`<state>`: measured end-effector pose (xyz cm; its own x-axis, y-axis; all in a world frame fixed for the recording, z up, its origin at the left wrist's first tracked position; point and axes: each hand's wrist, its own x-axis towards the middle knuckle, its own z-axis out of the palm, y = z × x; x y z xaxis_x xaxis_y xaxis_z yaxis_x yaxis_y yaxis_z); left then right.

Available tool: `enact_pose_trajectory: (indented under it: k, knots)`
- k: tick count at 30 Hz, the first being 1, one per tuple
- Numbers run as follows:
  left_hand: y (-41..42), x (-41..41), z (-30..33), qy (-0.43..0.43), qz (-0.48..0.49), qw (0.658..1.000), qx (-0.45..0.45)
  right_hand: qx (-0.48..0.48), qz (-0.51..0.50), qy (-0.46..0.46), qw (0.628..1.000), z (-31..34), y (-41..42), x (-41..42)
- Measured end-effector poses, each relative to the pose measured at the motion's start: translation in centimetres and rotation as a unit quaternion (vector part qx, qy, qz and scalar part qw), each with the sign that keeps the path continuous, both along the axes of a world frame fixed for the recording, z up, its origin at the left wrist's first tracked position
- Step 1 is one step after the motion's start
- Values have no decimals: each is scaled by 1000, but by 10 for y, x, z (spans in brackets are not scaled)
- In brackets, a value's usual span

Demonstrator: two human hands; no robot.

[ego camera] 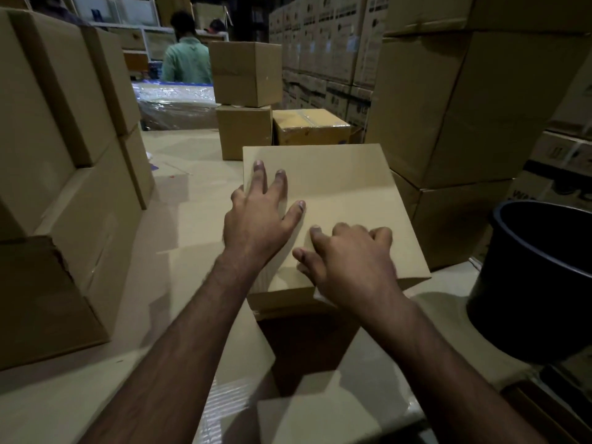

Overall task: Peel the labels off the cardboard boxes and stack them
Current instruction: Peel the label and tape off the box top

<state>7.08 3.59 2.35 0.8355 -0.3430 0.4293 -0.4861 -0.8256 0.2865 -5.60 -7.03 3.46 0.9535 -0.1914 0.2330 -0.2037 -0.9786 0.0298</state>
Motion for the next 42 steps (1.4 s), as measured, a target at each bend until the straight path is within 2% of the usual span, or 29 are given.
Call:
enact_pose_trajectory:
  k: [6, 11, 14, 17, 20, 23, 27, 29, 33, 34, 36, 39, 40, 42]
  knots:
    - [2, 7, 2, 5, -20, 1000, -3, 8, 12, 19, 1000, -8, 9, -27]
    - [-1, 11, 1, 15, -15, 1000, -5, -2, -15, 11, 1000, 9, -1, 13]
    - [-1, 17, 3, 26, -17, 999, -10, -9, -1, 40, 999, 3, 5, -4]
    - [-1, 16, 1, 18, -20, 1000, -8, 29, 15, 34, 999, -2, 7, -25]
    - [-3, 16, 0, 17, -13, 1000, -2, 55, -3, 9, 998, 6, -2, 2]
    - [-3, 22, 1, 24, -11, 1000, -6, 37, -6, 1, 999, 13, -2, 21]
    - [-4, 22, 4, 25, -18, 1000, -3, 15, 9, 44, 999, -2, 8, -17]
    - [-3, 20, 3, 20, -16, 1000, 3, 31, 15, 22, 999, -1, 5, -17]
    - [-3, 22, 6, 40, -16, 999, 0, 57, 14, -31, 998, 13, -4, 31]
    - [-4, 27, 8, 51, -18, 999, -3, 91, 22, -35, 995, 14, -8, 41]
    - [-6, 37, 11, 71, -28, 997, 0, 234, 49, -54, 970, 13, -23, 49]
    - [-10, 51, 11, 96, -42, 994, 17, 458, 117, -118, 873, 12, -46, 51]
    - [-12, 54, 12, 101, -40, 994, 26, 496, 129, -129, 849, 15, -50, 50]
    - [-16, 59, 13, 82, -17, 995, 58, 538, 126, -133, 823, 19, -56, 54]
